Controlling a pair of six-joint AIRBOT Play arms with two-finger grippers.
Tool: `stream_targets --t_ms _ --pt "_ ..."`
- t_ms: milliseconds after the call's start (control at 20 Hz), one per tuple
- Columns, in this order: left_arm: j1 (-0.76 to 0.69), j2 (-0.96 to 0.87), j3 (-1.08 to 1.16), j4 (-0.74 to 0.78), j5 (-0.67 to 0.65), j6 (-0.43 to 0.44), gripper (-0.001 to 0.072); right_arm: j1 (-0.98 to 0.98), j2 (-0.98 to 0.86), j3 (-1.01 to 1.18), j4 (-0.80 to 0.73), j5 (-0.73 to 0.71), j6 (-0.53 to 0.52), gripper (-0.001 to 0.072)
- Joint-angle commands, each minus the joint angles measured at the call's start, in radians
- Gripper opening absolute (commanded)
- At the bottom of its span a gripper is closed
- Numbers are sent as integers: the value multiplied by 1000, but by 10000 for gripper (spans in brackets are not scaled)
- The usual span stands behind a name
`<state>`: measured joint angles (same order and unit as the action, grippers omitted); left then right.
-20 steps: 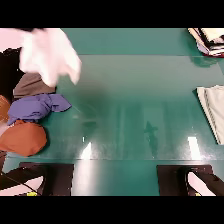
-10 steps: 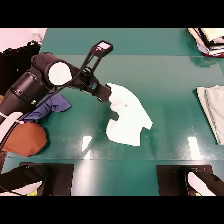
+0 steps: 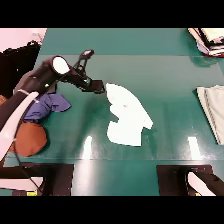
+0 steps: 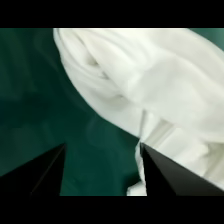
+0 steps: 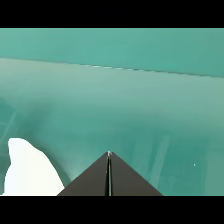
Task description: Fold the shirts.
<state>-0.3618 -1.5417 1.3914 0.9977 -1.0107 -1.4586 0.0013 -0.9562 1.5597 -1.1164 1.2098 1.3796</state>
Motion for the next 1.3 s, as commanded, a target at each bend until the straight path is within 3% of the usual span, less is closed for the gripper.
stream_targets --t_ms 0,400,450,500,550,750,900,950,1000,1050,1250 --pt "19 -146 -2 -270 61 72 541 1 0 1 0 15 0 18" --pt "13 -258 -2 -323 34 82 539 1 0 1 -1 21 0 17" --pt "6 -258 -2 -325 38 82 494 1 0 1 0 22 0 17" --pt "5 -258 -2 -326 40 83 212 1 0 1 -1 27 0 17" --pt "7 -257 2 -325 33 90 33 1 0 1 -1 40 0 17" --pt "88 -234 101 -253 -108 105 21 1 11 -74 -10 128 37 17" --pt "144 -171 182 -117 -152 105 21 7 47 -325 -8 177 63 22" --pt "152 -155 208 -74 -171 105 21 24 56 -438 -3 175 63 159" --pt "157 -147 227 -32 -182 105 21 47 60 -547 18 161 64 398" --pt "157 -144 241 -17 -194 105 21 78 55 -666 72 124 64 487" --pt "155 -144 242 -15 -195 105 21 278 -75 -957 346 -156 19 486"
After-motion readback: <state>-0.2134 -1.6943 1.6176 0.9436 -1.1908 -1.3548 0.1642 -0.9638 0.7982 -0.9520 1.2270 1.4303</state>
